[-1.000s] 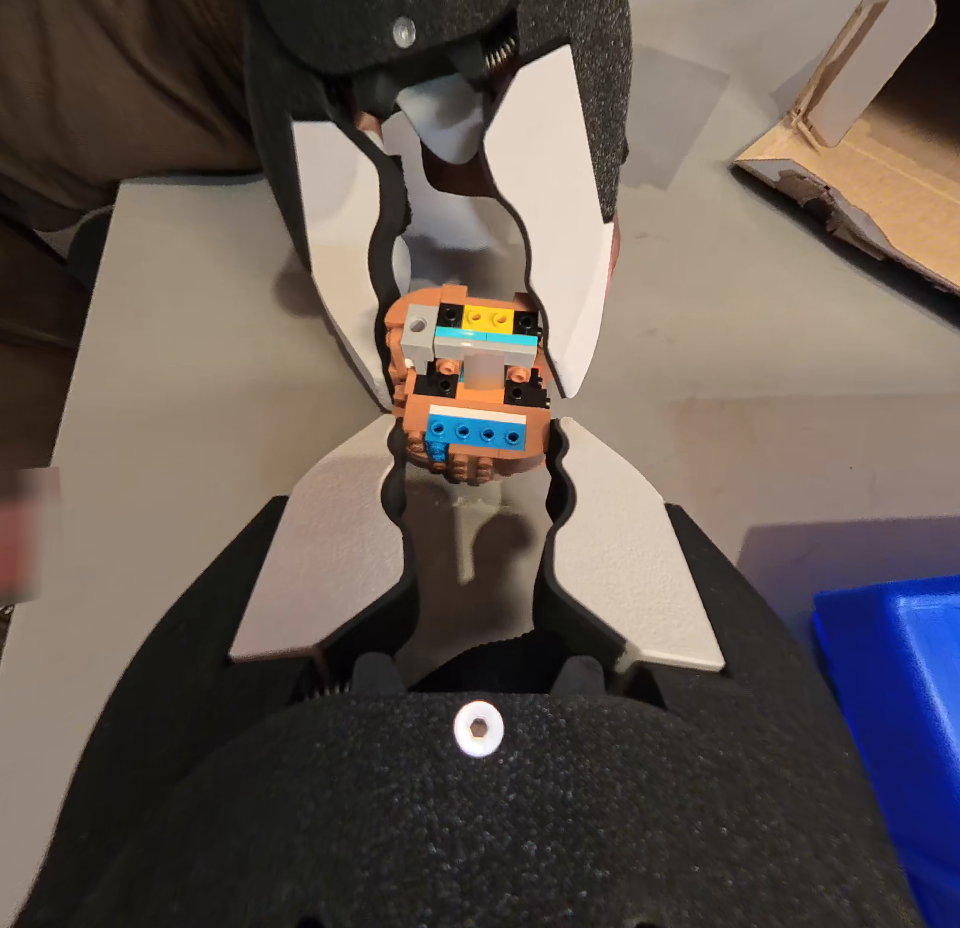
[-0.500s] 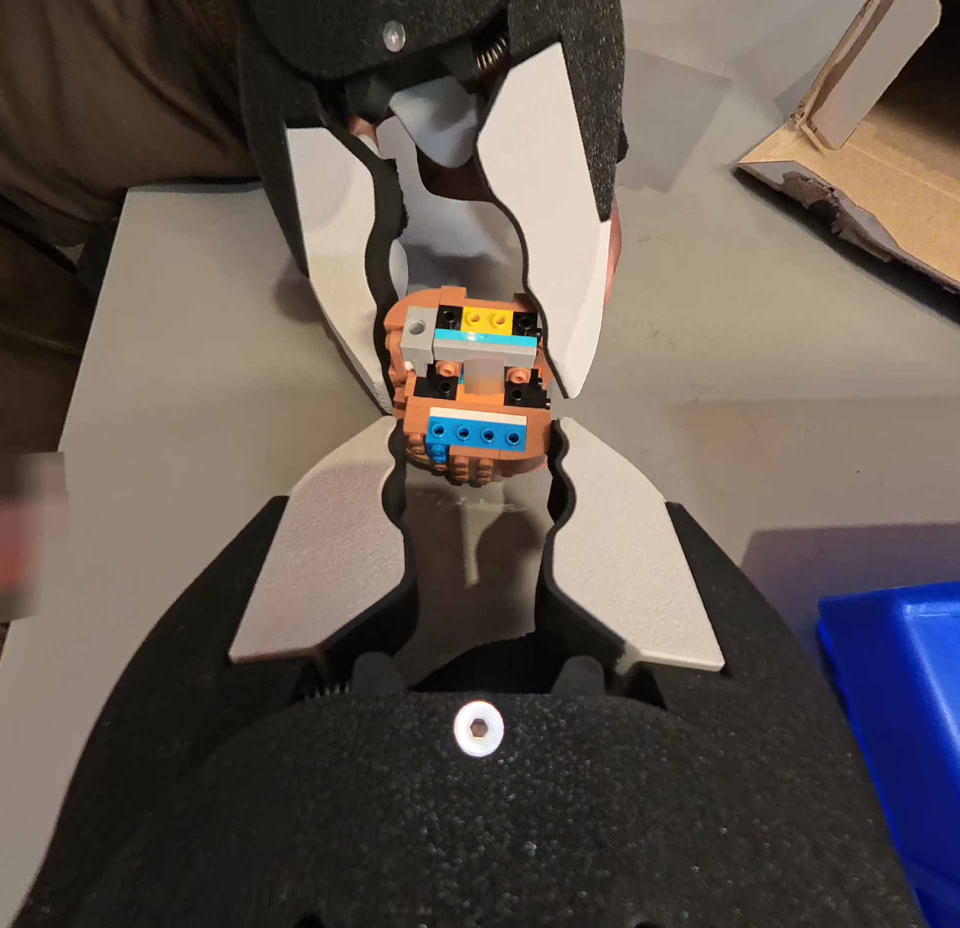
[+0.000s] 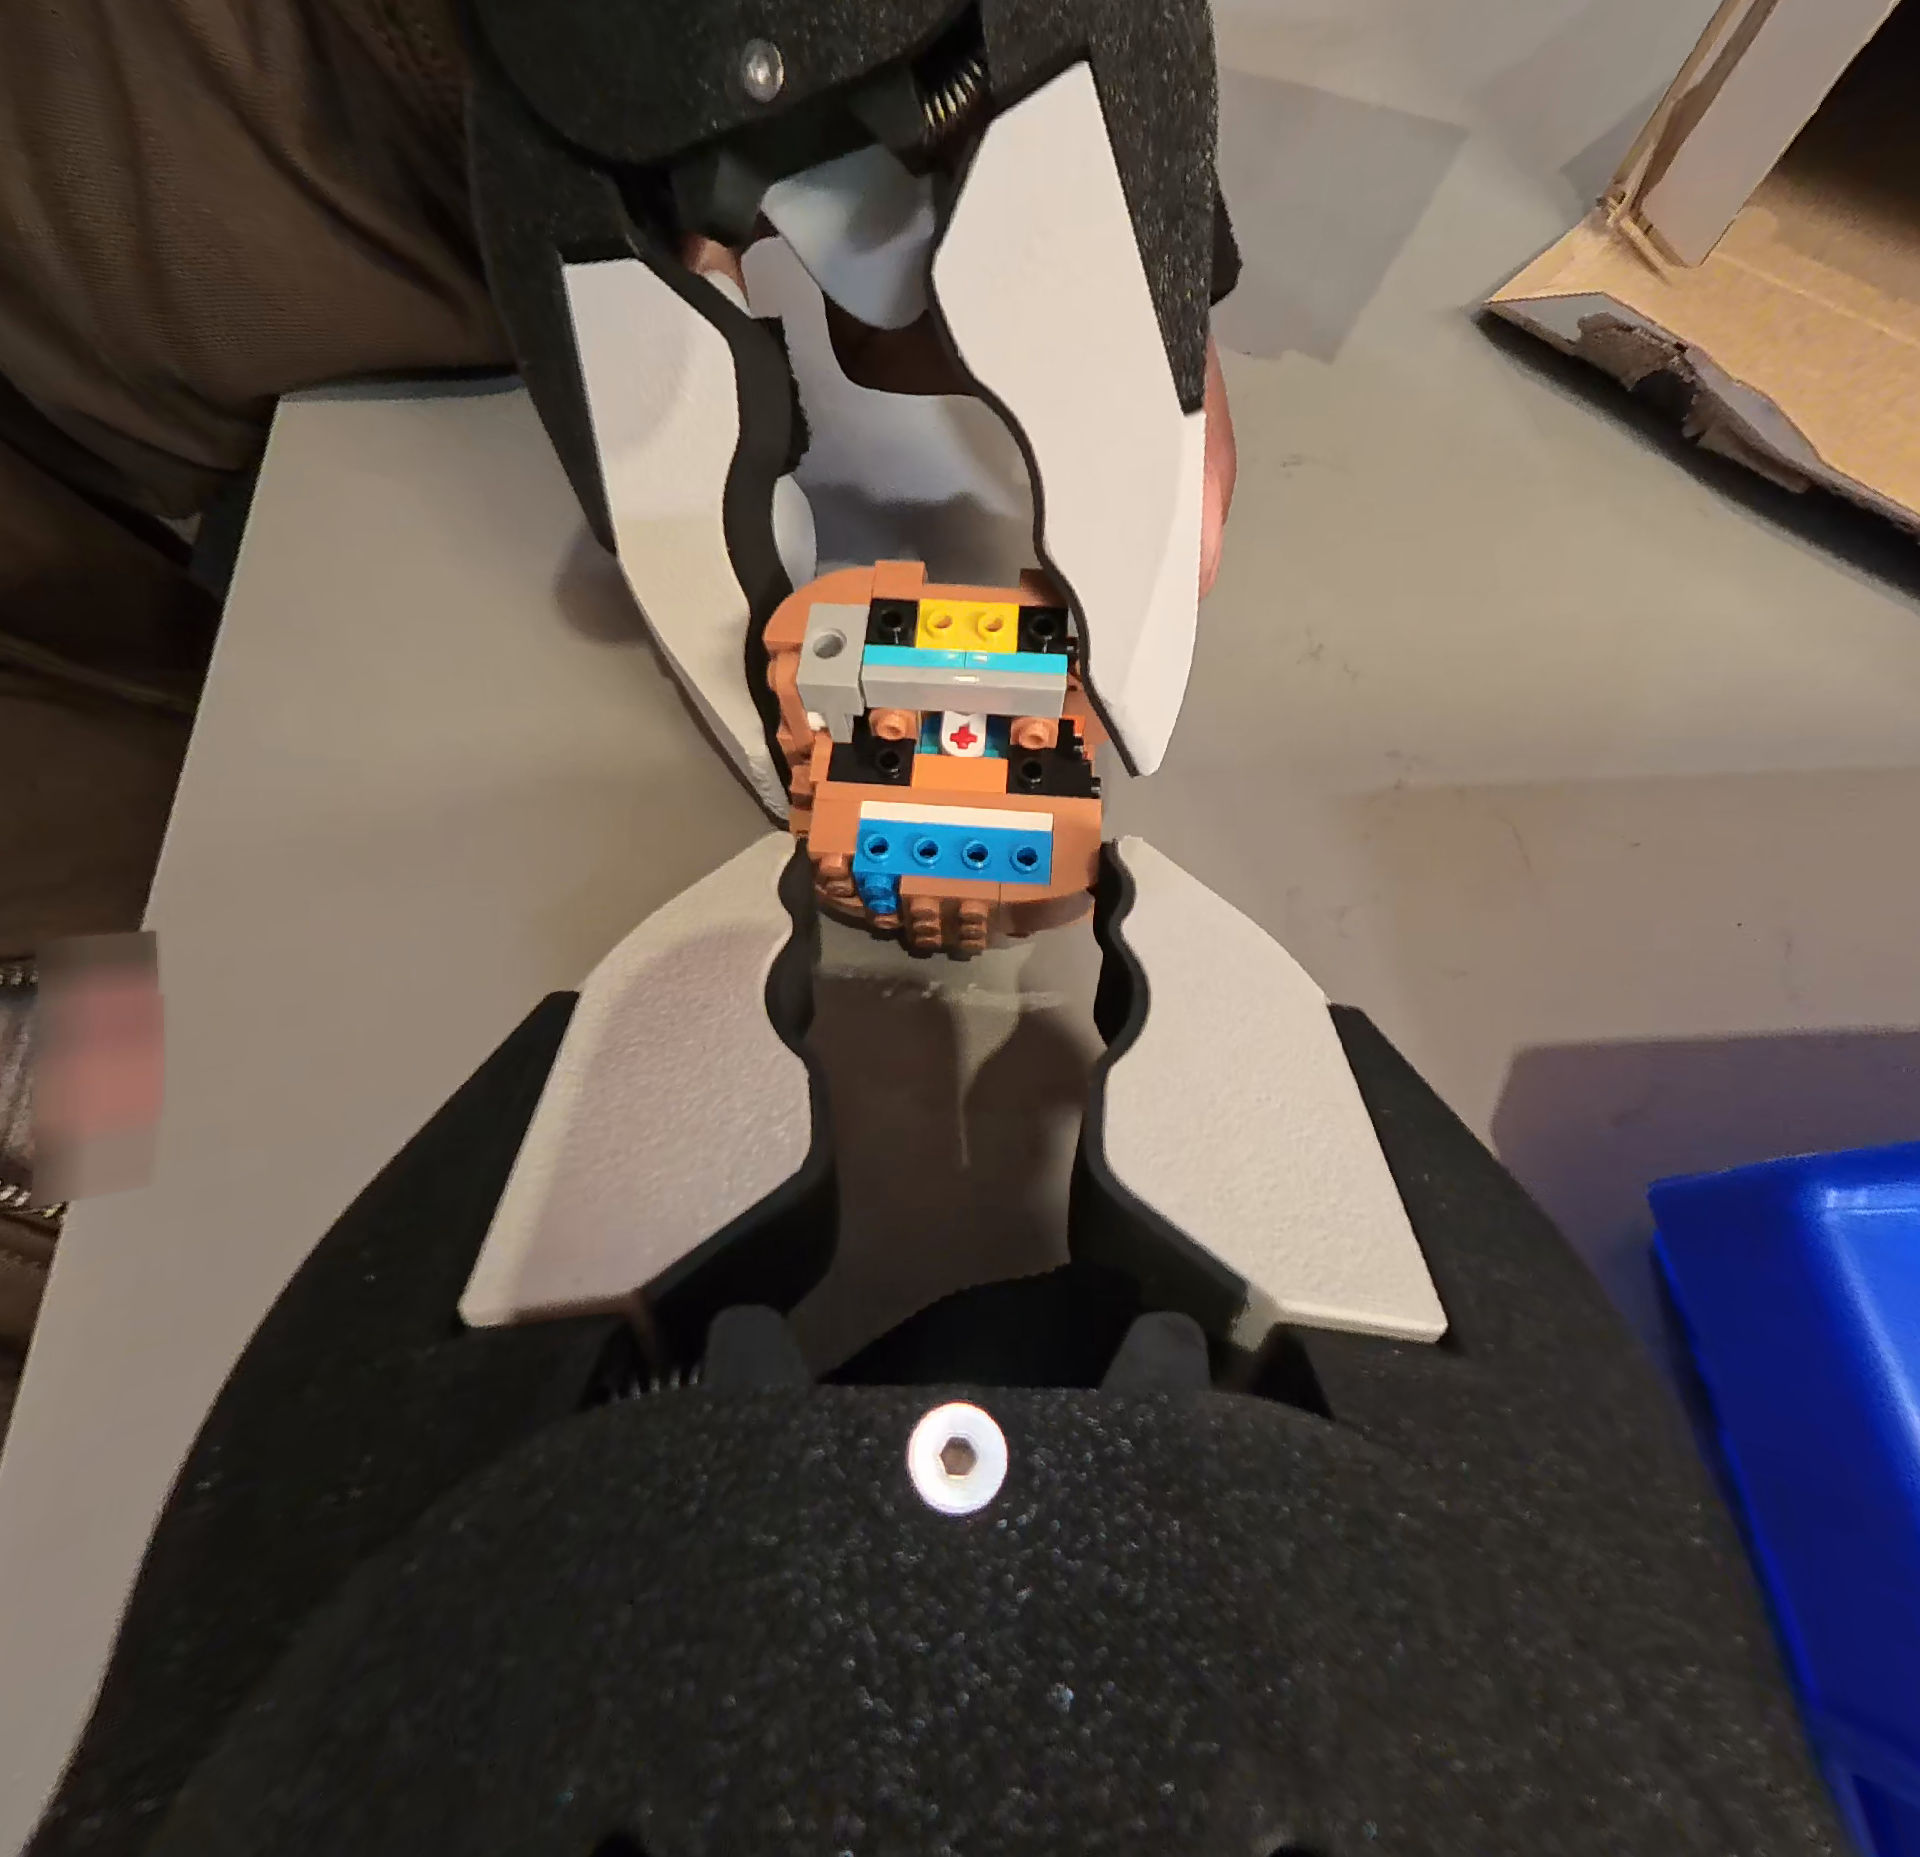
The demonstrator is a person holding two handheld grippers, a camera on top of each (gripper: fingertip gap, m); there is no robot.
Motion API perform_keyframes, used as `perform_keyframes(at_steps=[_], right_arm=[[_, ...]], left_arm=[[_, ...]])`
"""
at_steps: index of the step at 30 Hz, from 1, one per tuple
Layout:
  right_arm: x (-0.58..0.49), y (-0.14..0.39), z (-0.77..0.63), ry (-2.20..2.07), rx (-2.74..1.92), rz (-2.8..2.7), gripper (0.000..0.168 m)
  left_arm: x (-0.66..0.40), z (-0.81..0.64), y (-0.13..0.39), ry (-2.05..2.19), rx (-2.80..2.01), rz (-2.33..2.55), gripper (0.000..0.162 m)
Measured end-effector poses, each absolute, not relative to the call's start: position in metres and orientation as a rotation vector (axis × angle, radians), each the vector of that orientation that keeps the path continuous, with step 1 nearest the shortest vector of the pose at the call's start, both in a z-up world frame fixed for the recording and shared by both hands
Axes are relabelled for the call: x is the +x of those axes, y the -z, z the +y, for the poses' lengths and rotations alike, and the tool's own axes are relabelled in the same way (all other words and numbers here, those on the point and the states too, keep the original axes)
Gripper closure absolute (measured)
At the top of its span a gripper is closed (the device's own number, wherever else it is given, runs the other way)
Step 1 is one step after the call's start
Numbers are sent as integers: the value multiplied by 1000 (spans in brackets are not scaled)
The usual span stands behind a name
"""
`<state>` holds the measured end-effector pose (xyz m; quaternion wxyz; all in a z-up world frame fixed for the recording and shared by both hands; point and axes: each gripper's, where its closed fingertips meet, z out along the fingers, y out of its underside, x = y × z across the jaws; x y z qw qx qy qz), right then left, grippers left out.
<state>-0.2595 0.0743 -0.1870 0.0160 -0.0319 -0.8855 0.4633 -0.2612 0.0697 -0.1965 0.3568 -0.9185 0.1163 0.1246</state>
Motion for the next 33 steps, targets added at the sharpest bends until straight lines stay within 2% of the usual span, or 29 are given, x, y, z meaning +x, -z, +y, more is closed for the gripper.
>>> perform_keyframes(at_steps=[7, 10, 14, 17, 21, 33], right_arm=[[-260, 187, 78, -1446, -127, -2746, 119], [-259, 179, 85, -1474, -151, -2701, 113], [-253, 143, 112, -1527, -220, -2545, 108], [-229, 108, 143, -1623, -260, -2452, 112], [-198, 86, 196, -1617, -334, -2400, 113], [-158, 79, 335, -1599, -712, -2159, 119]], left_arm=[[-261, 69, 196, -331, -2376, 298, 95], [-263, 67, 197, -346, -2391, 283, 95], [-263, 66, 197, -375, -2413, 291, 95], [-264, 68, 197, -392, -2417, 284, 95], [-264, 71, 196, -406, -2410, 272, 95], [-273, 74, 198, -534, -2391, 154, 90]])
